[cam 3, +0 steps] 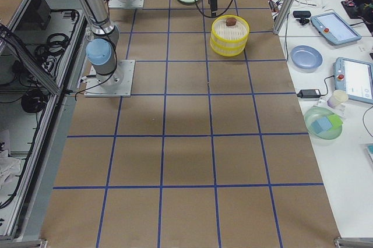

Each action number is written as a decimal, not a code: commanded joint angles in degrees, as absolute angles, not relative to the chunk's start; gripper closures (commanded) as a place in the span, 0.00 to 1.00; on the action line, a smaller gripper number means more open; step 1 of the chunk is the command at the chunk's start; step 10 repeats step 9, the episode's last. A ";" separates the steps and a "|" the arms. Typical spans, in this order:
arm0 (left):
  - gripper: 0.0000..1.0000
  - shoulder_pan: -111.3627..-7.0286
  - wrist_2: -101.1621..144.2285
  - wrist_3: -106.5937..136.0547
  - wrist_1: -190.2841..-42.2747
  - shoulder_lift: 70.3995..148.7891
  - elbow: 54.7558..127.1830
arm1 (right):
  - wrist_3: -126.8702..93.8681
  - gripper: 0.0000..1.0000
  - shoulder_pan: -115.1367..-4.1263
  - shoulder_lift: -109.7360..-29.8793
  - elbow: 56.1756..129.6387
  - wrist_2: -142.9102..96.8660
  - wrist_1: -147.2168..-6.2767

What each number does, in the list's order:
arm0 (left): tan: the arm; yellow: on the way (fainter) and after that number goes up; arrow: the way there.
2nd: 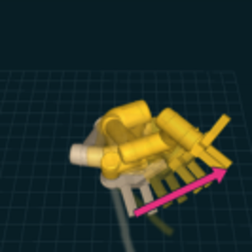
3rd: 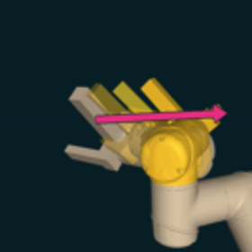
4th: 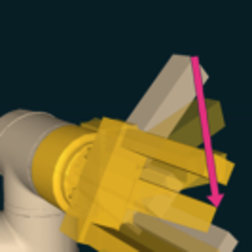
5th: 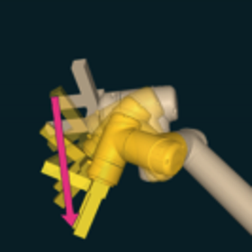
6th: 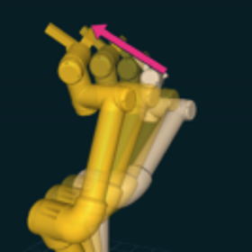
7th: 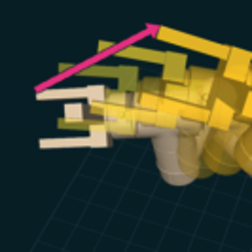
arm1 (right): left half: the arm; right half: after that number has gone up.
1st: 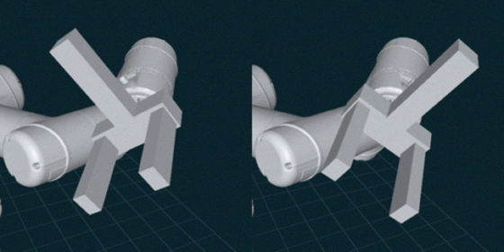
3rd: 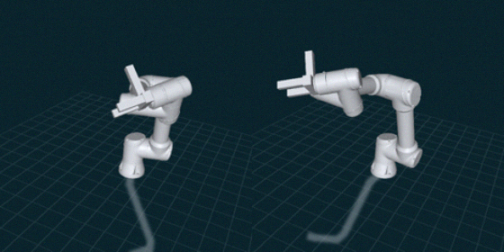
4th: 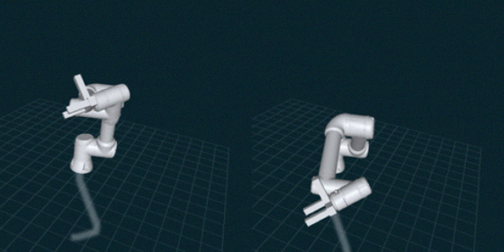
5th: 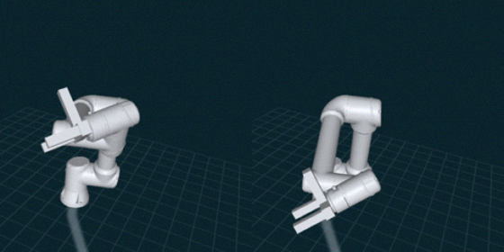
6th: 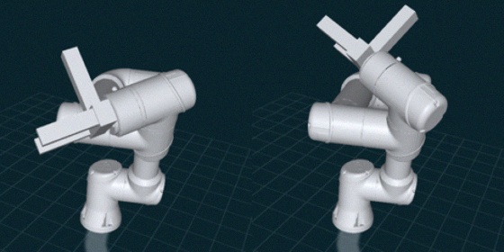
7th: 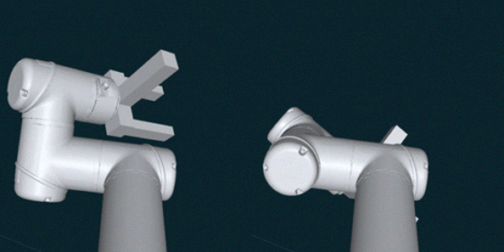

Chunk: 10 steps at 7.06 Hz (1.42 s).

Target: Stack buns with steamer

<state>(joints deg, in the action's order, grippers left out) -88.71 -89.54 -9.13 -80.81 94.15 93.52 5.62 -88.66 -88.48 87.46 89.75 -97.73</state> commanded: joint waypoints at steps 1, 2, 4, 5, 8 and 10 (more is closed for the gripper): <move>0.00 -88.33 -89.47 -9.41 -77.44 94.31 93.69 | 5.54 0.00 -88.59 -88.15 88.15 89.74 -97.91; 0.00 -88.24 -89.47 -9.49 -77.43 94.31 93.69 | 5.54 0.00 -88.59 -88.15 88.15 89.74 -98.08; 0.00 -88.24 -88.77 -8.71 -77.61 94.13 93.69 | 5.54 0.00 -88.51 -88.15 88.15 89.74 -98.17; 0.00 -88.16 -88.77 -8.70 -78.04 93.09 93.60 | 5.54 0.00 -88.51 -88.15 88.15 89.74 -98.26; 0.00 -88.33 -88.77 -8.70 -79.19 92.20 93.52 | 5.54 0.00 -88.59 -87.89 88.24 89.56 -98.26; 0.00 -88.24 -88.77 -8.70 -79.19 91.68 92.99 | 5.54 0.00 -88.59 -87.72 88.24 89.65 -98.17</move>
